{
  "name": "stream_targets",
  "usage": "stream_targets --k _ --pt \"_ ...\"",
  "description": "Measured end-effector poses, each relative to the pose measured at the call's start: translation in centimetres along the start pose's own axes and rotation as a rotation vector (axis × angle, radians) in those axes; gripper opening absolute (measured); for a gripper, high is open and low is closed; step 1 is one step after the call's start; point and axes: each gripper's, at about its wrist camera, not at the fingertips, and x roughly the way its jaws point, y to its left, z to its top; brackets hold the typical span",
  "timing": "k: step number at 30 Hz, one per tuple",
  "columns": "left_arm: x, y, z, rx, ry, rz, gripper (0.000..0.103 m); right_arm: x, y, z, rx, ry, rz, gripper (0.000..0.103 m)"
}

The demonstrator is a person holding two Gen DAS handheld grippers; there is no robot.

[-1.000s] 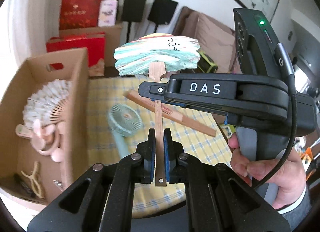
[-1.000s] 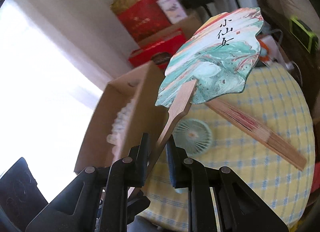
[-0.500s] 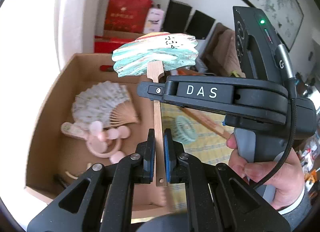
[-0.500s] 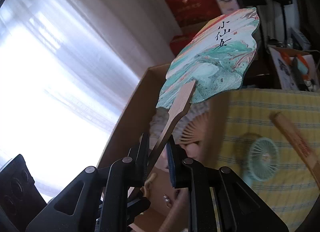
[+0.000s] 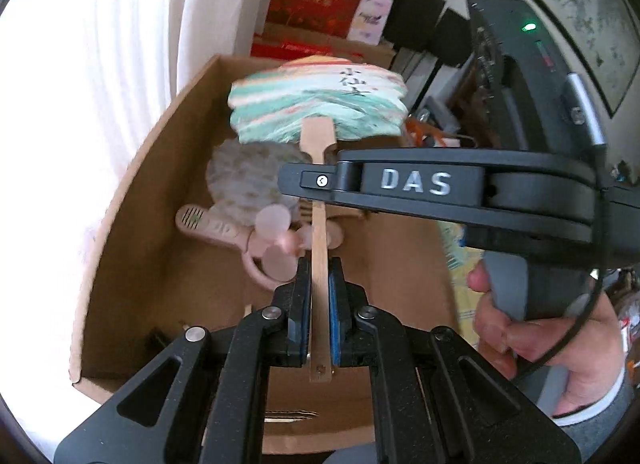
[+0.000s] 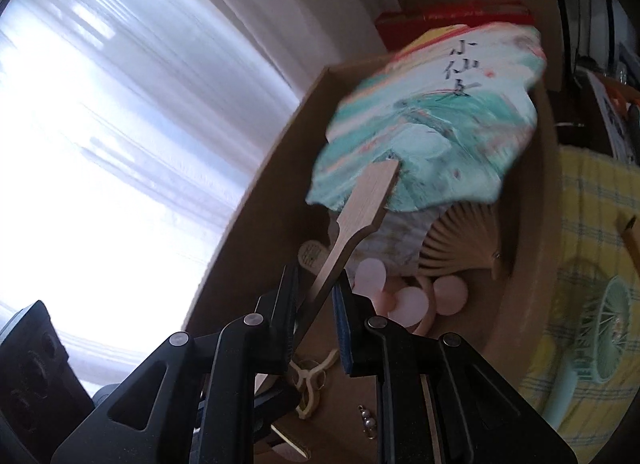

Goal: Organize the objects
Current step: 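Lift the painted fan with both tools and carry it over the box, then open both tools to drop the painted fan into the box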

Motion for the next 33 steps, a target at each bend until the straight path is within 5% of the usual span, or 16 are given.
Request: stream_targets --k 16,29,30,33 --pt "2.1 0.4 -2.3 0.007 0.050 0.086 0.008 -5.6 -0.6 -1.0 -0.037 -0.036 -0.073 0.033" --pt "1.8 1.2 -3.2 -0.005 0.071 0.138 0.009 -8.5 -3.7 -0.9 -0.027 -0.076 -0.133 0.034" --pt "1.8 1.2 -3.1 -0.007 0.073 0.140 0.013 -8.6 -3.6 -1.0 -0.029 -0.076 -0.134 0.033" --pt "1.3 1.5 -2.8 -0.035 0.050 0.125 0.050 -9.0 -3.2 -1.5 -0.042 -0.084 -0.144 0.034"
